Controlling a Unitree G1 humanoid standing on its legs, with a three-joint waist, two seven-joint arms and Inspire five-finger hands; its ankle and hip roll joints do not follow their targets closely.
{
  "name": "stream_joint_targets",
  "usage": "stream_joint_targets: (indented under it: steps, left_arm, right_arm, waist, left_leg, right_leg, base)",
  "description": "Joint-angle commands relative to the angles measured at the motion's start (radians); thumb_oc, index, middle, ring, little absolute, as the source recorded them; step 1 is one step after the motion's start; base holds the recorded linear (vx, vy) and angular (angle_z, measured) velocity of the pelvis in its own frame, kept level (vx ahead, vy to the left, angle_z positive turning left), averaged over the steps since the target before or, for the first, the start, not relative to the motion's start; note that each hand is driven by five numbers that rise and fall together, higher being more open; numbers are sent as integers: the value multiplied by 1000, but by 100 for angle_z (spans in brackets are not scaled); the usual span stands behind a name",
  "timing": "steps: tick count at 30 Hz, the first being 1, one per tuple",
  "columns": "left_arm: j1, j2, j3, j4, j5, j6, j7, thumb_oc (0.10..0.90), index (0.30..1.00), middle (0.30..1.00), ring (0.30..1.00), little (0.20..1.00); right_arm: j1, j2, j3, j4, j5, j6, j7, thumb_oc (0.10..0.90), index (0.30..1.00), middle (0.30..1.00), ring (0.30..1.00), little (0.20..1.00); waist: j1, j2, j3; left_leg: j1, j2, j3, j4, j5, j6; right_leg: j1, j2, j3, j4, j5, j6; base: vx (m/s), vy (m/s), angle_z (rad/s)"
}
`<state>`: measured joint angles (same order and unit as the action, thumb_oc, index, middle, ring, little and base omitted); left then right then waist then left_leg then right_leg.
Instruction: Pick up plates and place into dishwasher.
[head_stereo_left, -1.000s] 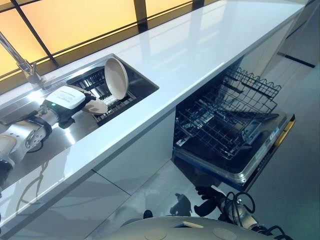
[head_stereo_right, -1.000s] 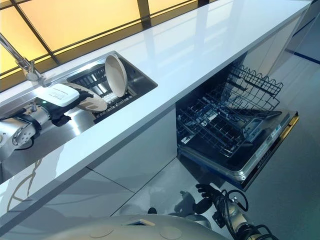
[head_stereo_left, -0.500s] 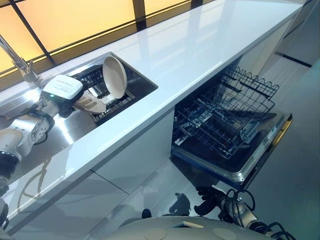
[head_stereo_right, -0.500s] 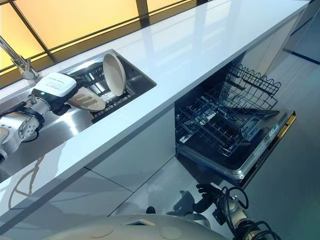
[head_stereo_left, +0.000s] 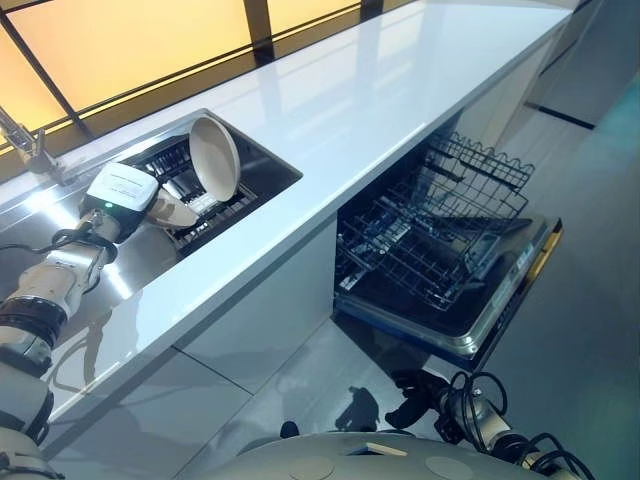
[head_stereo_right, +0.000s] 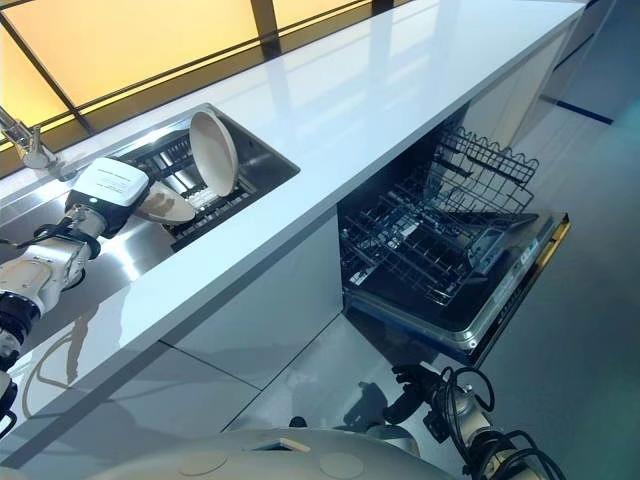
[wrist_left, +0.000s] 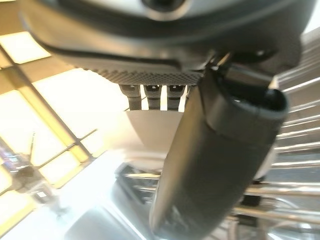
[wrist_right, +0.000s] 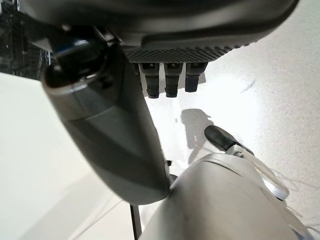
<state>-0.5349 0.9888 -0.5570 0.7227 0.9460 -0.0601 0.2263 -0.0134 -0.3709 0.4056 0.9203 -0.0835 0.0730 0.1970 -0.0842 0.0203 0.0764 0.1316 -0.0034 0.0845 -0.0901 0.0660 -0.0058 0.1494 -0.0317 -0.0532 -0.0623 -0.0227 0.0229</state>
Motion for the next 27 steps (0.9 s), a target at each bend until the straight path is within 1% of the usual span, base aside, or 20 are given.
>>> stream_joint_targets:
  steps: [1,4,5,6,7,10,14,17,22,27]
  left_arm:
    - [-247,-9,-7,91,44,78,4,800,900,900,900,900]
    - [-270,-30,-30,105,48,87,-4,800,900,900,900,900]
    - [-280,-34,-39,106,37,96,-5,369,531,531,531,469]
    - [-285,-37,-41,108,35,99,0,169,359,359,359,269]
    - [-293,-43,-47,114,28,103,9,100,300,300,300,200]
    - [-323,-54,-62,124,-6,116,31,100,300,300,300,200]
    - [-335,-61,-67,136,-3,126,31,100,300,300,300,200]
    - [-336,-62,-68,139,29,135,35,100,300,300,300,200]
    - [-347,-48,-80,127,47,153,18,100,300,300,300,200]
    - [-347,-23,-80,98,49,169,-1,100,300,300,300,200]
  right_arm:
    - [-71,-37,35,2,45,-11,-11,800,900,900,900,900]
    - [-81,-33,40,16,54,-9,-20,800,900,900,900,900]
    - [-85,-32,41,20,56,-6,-21,800,900,900,900,900]
    - [-86,-32,40,24,56,-7,-20,800,900,900,900,900]
    - [-88,-32,41,29,60,-8,-21,800,900,900,900,900]
    - [-96,-29,42,40,72,-5,-26,800,900,900,900,900]
    - [-98,-23,43,50,77,-8,-33,800,900,900,900,900]
    - [-103,-22,45,54,77,-18,-36,800,900,900,900,900]
    - [-110,-28,48,34,96,-29,-39,800,900,900,900,900]
    - [-122,-42,49,-37,142,-63,-67,800,900,900,900,900]
  waist:
    - [-19,23,-40]
    - [-23,23,-38]
    - [-25,23,-38]
    - [-26,22,-39]
    - [-27,22,-39]
    - [-29,21,-41]
    - [-28,21,-42]
    - [-25,22,-43]
    - [-20,23,-45]
    - [-11,23,-45]
  left_leg:
    - [-1,-73,-6,4,-101,25]
    - [-2,-73,-4,4,-100,27]
    - [-2,-73,-3,3,-100,26]
    - [-2,-72,-2,3,-100,27]
    - [-3,-73,-2,3,-100,27]
    - [-6,-73,0,3,-99,27]
    - [-7,-73,0,3,-99,26]
    - [-8,-73,-2,3,-99,26]
    - [-8,-73,-7,3,-98,24]
    - [-10,-73,-14,6,-95,22]
  right_leg:
    - [-74,23,23,59,17,75]
    - [-76,24,30,60,19,77]
    - [-76,24,32,59,19,77]
    - [-77,24,33,59,20,77]
    - [-78,25,35,59,21,78]
    - [-81,25,37,57,24,79]
    - [-81,24,37,54,26,80]
    - [-79,24,35,51,27,79]
    - [-78,21,31,51,26,78]
    - [-76,17,22,52,26,76]
  base:
    - [27,1,-18]
    - [25,-2,-8]
    - [26,-6,-3]
    - [28,-8,-6]
    - [17,-6,-4]
    - [7,-3,-1]
    - [0,0,0]
    - [0,0,0]
    - [0,0,0]
    - [0,0,0]
